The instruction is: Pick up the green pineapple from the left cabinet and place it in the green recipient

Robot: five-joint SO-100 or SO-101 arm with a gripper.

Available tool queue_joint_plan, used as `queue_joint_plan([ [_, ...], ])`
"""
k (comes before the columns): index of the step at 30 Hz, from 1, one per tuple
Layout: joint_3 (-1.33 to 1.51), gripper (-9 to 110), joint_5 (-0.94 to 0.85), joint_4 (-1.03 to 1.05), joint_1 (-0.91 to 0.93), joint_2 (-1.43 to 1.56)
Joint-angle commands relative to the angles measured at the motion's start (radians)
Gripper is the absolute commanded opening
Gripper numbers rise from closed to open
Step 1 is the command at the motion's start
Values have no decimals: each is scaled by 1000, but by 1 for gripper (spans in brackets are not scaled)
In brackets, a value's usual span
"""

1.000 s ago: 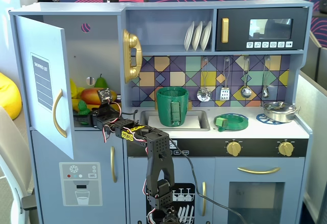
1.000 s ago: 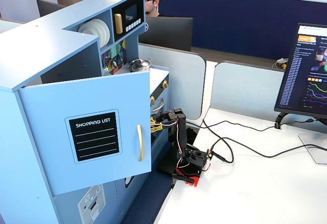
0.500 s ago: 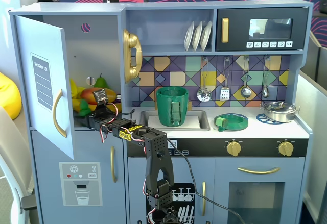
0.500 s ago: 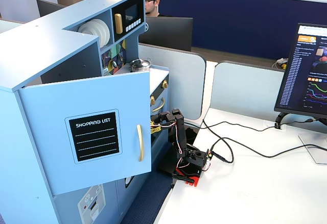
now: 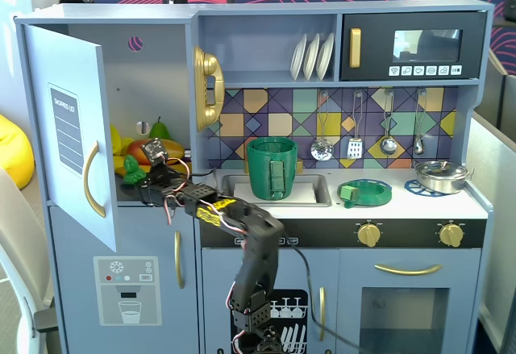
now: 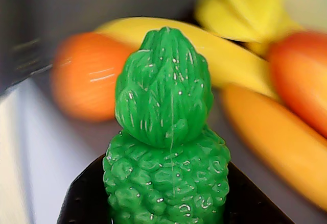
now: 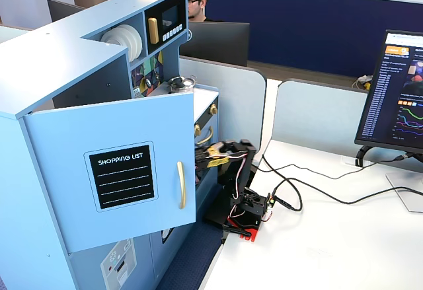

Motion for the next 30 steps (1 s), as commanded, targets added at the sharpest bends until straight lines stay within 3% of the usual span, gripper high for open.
queue_joint_plan([
  [1, 150, 0, -138, 110, -21, 356],
  [9, 258, 0, -155, 360, 66, 727],
  [14, 218, 0, -97, 451, 267, 793],
  [23, -61, 0, 215, 508, 804, 575],
  [30, -261, 0, 253, 379, 976, 272],
])
